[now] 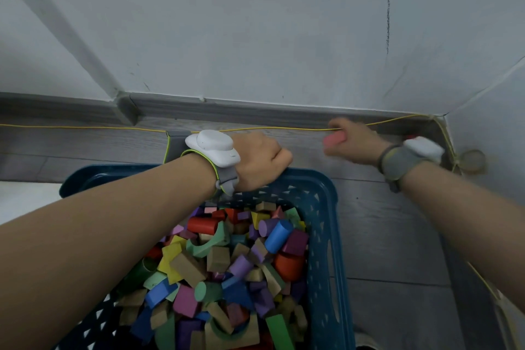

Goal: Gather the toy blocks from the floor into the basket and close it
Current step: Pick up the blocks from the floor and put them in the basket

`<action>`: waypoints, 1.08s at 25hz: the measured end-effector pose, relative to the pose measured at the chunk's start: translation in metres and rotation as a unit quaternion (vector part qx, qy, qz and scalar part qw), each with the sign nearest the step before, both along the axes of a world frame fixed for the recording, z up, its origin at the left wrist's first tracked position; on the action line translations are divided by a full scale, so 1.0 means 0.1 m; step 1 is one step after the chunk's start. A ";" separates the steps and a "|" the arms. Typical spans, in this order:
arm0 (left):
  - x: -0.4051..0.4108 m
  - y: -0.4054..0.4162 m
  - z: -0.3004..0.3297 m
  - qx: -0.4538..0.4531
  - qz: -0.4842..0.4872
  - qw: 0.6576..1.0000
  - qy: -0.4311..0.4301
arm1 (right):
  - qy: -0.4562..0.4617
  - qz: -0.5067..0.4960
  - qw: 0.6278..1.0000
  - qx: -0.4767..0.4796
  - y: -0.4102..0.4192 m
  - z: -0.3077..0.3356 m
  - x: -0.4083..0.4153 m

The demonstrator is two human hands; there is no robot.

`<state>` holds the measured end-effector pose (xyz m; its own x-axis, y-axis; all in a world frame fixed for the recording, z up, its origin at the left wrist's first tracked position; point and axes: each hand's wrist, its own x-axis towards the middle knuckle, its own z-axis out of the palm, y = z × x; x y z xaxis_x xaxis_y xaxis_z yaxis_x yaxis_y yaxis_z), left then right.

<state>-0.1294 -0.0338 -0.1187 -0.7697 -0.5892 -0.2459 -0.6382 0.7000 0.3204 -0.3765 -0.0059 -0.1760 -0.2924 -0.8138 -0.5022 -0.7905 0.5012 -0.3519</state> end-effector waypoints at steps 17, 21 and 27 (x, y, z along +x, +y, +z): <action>-0.01 0.05 0.06 0.023 0.001 1.000 -0.012 | 0.163 0.090 0.982 -0.005 -0.08 -0.59 0.15; -0.01 0.02 0.02 0.009 -0.007 1.000 -0.016 | -0.101 -0.023 0.984 -0.146 0.04 -0.27 0.24; 0.00 0.04 0.01 0.010 0.006 1.000 -0.010 | -0.517 0.038 0.837 -0.176 0.45 1.34 0.63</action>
<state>-0.1295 -0.0300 -0.1174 -0.7567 -0.5937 -0.2736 -0.6537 0.6854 0.3207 -0.3132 0.0395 -0.0424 0.2092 -0.9613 -0.1794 0.0032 0.1841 -0.9829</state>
